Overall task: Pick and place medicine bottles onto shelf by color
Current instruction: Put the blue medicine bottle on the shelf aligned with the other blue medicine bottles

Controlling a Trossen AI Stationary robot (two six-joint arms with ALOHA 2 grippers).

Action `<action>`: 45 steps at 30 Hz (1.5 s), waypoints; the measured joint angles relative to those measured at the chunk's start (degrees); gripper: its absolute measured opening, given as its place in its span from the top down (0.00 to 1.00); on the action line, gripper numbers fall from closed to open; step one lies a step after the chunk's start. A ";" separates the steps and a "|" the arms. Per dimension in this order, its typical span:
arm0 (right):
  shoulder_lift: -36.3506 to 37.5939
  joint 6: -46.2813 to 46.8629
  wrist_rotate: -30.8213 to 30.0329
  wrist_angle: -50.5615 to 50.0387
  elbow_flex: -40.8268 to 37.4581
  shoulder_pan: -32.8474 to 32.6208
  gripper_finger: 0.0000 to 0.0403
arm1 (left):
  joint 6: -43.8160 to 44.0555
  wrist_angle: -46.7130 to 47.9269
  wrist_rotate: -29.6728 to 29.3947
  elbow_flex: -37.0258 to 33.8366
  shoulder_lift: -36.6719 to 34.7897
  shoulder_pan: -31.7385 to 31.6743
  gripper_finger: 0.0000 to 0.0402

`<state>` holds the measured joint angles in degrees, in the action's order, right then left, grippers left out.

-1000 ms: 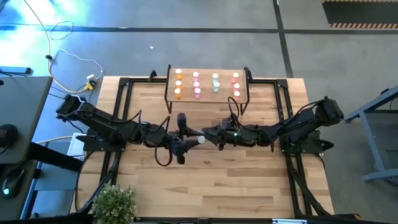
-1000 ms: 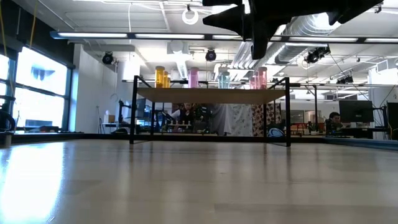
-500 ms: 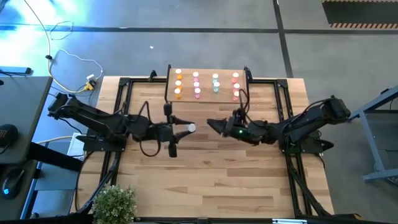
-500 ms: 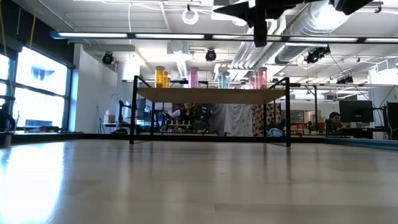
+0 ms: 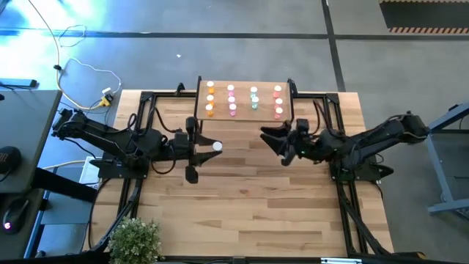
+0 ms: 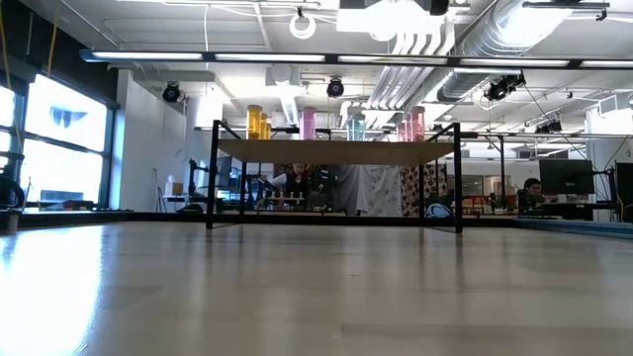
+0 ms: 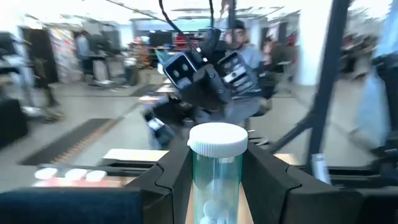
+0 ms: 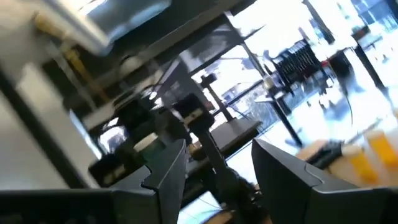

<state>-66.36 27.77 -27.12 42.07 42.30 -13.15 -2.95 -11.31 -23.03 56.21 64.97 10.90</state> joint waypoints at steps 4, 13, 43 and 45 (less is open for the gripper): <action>3.20 -9.95 5.19 -3.15 0.00 0.05 0.57 | 4.91 -0.49 3.84 0.00 0.66 -0.01 0.71; 7.22 -13.56 9.45 -16.26 0.00 1.54 0.57 | 10.31 -5.34 3.89 0.00 5.91 -0.01 0.71; -0.90 -18.72 24.36 -46.56 15.80 3.89 0.52 | 11.94 -29.37 5.04 0.04 22.52 -5.78 0.71; -1.65 -18.10 24.36 -45.68 15.78 3.89 0.52 | 11.95 -29.35 5.03 0.04 22.56 -5.76 0.71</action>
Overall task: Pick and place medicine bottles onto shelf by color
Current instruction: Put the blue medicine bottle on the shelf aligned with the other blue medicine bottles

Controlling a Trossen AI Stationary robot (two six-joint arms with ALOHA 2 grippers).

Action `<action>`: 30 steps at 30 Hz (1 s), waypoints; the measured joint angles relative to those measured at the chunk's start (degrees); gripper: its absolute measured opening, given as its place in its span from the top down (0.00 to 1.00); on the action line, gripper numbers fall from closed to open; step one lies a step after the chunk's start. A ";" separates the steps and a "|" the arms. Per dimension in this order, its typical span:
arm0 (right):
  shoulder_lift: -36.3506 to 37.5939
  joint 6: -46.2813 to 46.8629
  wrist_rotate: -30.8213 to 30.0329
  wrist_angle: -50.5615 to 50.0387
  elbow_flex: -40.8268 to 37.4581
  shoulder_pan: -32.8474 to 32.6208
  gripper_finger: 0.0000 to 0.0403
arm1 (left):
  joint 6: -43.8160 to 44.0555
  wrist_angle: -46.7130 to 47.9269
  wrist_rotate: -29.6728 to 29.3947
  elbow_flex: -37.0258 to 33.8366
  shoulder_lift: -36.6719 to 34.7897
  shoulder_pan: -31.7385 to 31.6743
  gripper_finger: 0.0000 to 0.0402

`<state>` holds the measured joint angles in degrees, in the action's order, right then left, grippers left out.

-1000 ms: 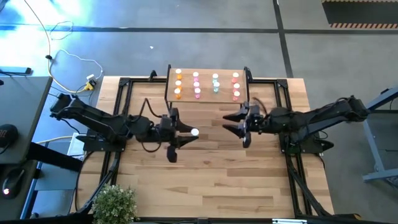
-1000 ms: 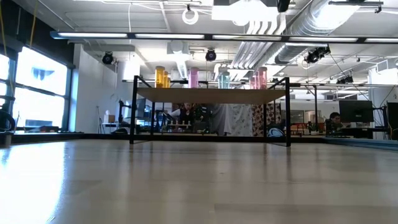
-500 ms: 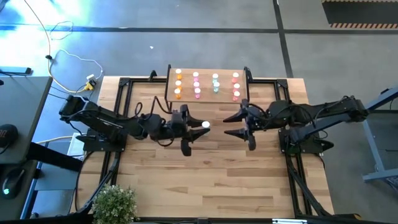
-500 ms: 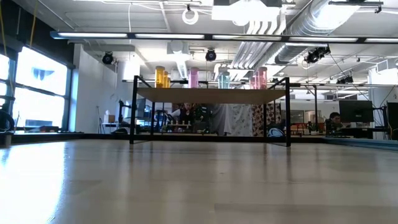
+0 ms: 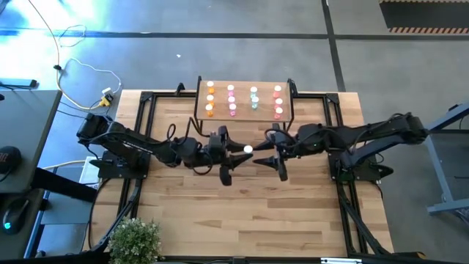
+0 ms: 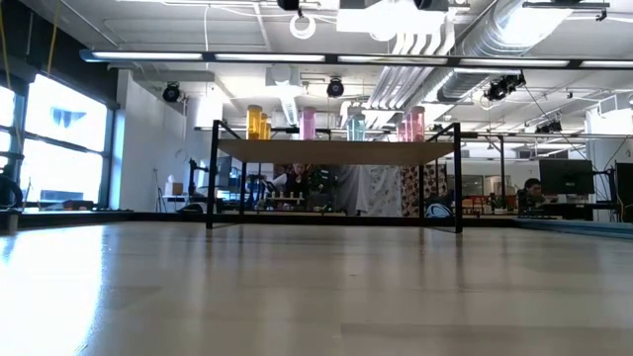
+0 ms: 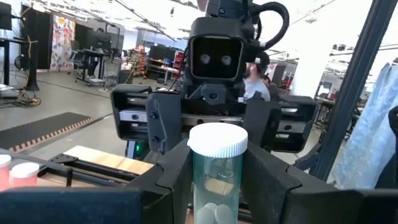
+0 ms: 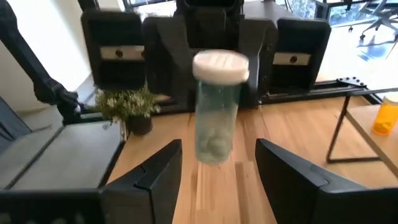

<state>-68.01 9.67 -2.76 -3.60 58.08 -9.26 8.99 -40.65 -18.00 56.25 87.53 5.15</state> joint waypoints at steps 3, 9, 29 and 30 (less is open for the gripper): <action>-1.07 0.53 0.00 2.29 0.00 0.00 0.52 | -0.11 0.02 0.00 0.00 0.00 0.00 0.71; -3.48 0.57 0.42 6.18 0.00 0.00 0.52 | -0.15 0.16 -0.22 0.00 0.00 0.00 0.71; -4.04 3.33 -0.09 6.75 0.00 0.66 0.75 | -0.15 0.59 0.02 0.00 0.00 -0.37 0.71; -4.04 3.34 -0.09 6.55 0.00 0.66 0.76 | -0.15 0.65 0.02 0.00 0.00 -0.37 0.71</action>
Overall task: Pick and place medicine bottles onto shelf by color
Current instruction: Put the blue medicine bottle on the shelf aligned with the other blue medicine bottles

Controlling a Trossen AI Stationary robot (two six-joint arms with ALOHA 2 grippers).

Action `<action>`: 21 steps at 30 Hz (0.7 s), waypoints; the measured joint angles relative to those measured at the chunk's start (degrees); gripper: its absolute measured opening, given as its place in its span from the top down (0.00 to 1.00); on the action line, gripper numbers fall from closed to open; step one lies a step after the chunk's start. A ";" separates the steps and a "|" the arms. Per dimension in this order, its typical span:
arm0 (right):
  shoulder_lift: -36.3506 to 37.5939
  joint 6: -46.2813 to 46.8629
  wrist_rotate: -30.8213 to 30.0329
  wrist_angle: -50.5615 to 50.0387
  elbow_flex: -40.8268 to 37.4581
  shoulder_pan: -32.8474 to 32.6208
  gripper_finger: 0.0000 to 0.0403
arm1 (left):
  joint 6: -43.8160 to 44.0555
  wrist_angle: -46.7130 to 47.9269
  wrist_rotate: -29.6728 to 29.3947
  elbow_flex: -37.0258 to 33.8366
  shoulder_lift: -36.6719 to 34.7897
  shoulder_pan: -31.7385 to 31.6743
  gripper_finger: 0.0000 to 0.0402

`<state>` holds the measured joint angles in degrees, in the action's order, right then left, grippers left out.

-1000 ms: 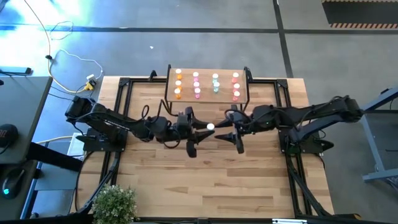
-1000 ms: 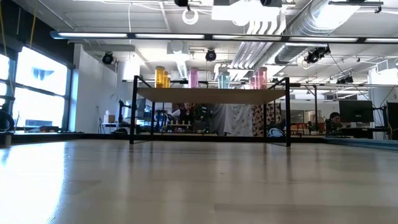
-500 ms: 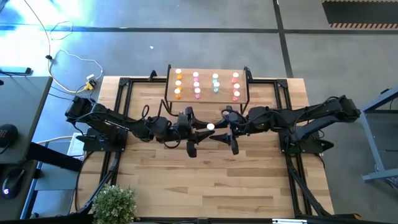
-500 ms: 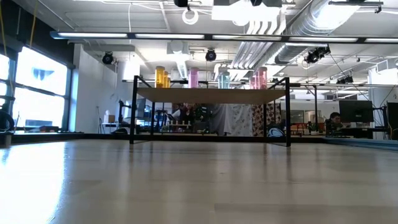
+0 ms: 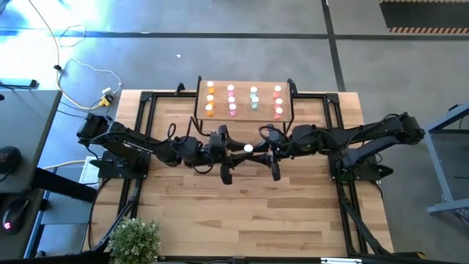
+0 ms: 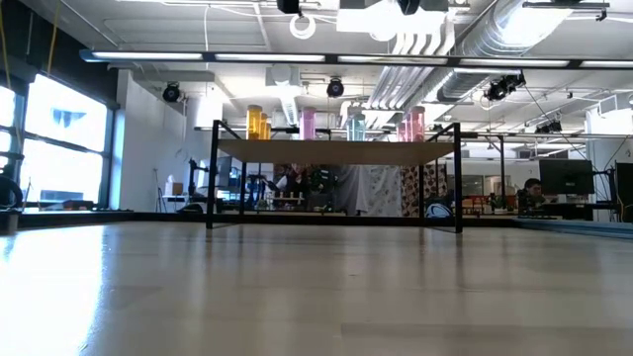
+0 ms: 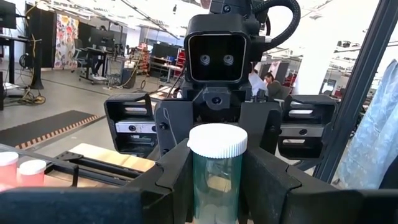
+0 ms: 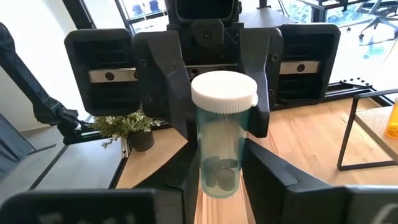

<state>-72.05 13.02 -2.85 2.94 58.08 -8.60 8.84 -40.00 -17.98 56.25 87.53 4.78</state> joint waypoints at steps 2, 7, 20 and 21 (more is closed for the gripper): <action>0.00 0.00 0.00 -0.16 0.00 0.00 0.76 | 0.00 0.10 0.00 0.00 0.00 0.00 0.71; 0.02 0.25 0.02 -0.20 0.00 0.00 0.76 | 0.00 0.08 0.00 0.00 0.00 -0.02 0.71; 0.02 2.19 -0.23 -1.21 -0.04 0.00 0.77 | -0.01 1.89 -0.54 -0.02 -0.22 -0.02 0.53; 0.02 2.20 -0.24 -1.45 -0.04 0.00 0.77 | -0.02 1.88 -0.77 -0.02 -0.25 -0.02 0.51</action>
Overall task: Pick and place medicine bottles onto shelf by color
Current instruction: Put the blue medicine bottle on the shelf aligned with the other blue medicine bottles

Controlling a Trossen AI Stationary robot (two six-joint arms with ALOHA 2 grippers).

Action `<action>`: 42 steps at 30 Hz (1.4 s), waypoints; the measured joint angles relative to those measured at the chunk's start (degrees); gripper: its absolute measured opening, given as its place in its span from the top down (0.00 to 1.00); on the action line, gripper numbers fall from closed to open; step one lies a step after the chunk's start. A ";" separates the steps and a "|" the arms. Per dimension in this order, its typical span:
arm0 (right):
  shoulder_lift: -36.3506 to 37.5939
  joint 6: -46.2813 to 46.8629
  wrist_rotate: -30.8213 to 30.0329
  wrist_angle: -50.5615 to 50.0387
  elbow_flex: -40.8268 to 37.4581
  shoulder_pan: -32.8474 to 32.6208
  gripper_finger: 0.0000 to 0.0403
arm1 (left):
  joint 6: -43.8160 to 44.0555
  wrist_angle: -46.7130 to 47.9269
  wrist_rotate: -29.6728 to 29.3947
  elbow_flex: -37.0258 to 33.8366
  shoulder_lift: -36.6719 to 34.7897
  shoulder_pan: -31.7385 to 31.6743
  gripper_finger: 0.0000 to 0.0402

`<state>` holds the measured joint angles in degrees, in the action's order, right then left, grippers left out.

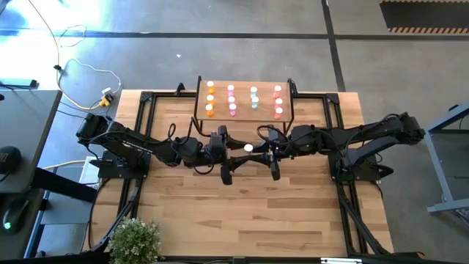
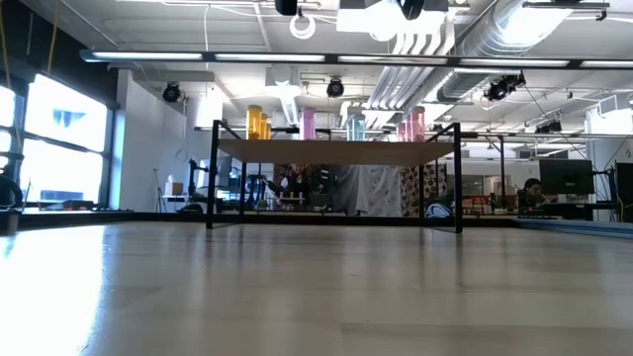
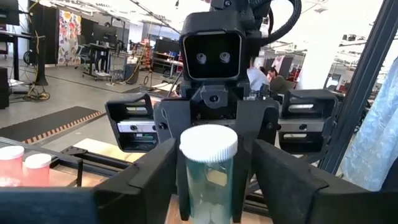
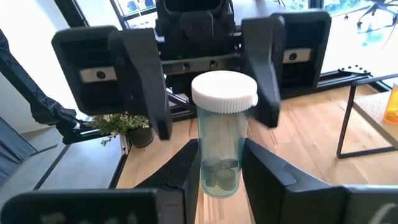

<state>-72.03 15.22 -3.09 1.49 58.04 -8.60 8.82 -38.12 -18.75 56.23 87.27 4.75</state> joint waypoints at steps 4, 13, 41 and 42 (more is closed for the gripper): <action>0.00 0.40 -0.05 -0.82 -0.02 0.00 0.77 | 0.00 0.07 -1.95 0.00 -0.05 0.00 0.44; 0.84 0.40 -2.40 -2.26 -0.02 0.00 0.77 | -4.67 0.57 -7.32 0.00 -1.53 0.00 0.40; 18.29 5.10 -58.60 -11.16 -7.49 -2.78 0.77 | -14.01 29.96 -7.01 0.00 -34.18 -4.24 0.40; 18.33 7.55 -58.62 -10.79 -9.09 -2.78 0.77 | -14.01 30.60 -7.01 0.00 -34.50 -4.67 0.40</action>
<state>-53.70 22.77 -61.71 -9.29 48.96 -11.38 -5.19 -7.52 -25.76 56.23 52.77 0.09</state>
